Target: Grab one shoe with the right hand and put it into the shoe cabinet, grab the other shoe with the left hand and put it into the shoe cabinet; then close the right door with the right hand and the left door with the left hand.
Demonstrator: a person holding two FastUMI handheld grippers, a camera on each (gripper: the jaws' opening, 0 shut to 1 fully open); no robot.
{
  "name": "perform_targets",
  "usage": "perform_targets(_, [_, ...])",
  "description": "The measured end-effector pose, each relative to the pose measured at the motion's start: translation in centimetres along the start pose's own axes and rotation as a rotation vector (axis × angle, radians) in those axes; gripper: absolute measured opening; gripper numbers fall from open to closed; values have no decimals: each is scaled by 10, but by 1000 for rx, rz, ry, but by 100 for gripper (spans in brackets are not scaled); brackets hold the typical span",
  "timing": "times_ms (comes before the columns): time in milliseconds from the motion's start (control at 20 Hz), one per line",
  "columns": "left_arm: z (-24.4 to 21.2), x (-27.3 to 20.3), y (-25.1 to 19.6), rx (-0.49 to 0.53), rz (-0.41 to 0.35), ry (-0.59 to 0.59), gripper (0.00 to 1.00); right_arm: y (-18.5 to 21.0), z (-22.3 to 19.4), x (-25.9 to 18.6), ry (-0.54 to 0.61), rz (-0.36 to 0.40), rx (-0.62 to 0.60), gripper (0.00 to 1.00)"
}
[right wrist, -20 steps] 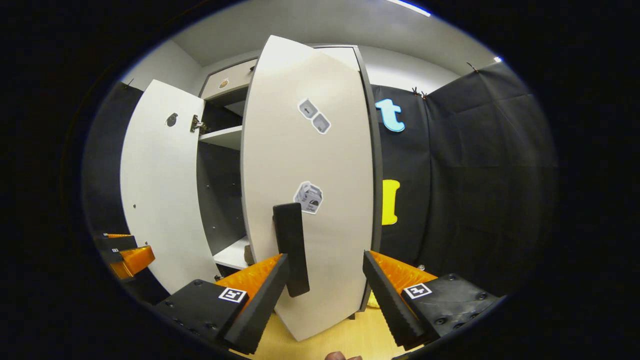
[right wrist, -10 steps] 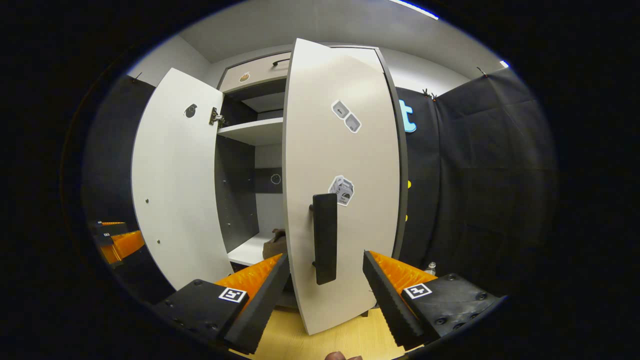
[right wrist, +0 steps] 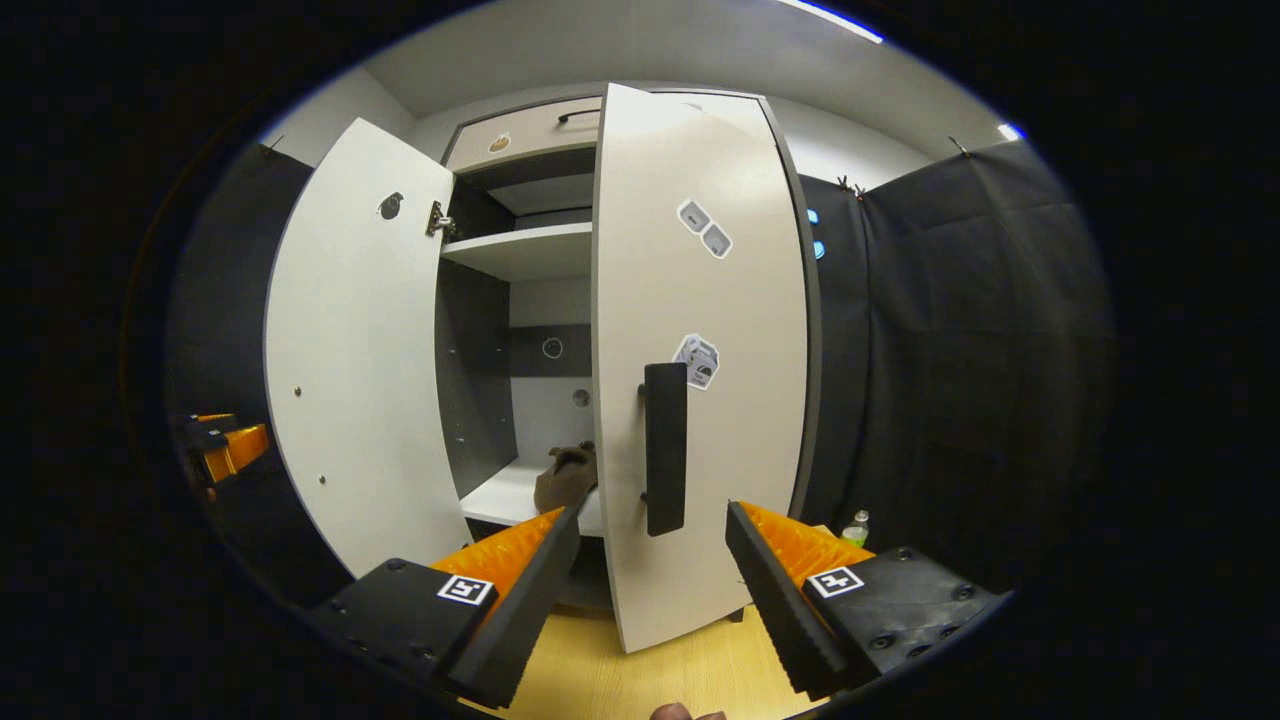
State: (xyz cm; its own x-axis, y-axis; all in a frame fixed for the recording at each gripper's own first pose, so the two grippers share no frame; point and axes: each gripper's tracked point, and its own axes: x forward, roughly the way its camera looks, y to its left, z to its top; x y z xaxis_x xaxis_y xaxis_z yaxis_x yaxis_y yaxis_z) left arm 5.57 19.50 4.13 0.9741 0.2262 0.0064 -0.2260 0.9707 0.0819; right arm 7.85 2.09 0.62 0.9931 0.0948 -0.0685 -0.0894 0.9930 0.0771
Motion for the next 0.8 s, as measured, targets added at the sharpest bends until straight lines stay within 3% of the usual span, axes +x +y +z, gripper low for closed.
perform_targets(350, [-8, 32, -9, -23, -42, -1, 96, -16, 3, -12, -2, -44, 19, 98])
perform_targets(800, [-5, 21, -34, -50, -47, 25, 90, -31, 4, -15, 10, -14, 46, 98])
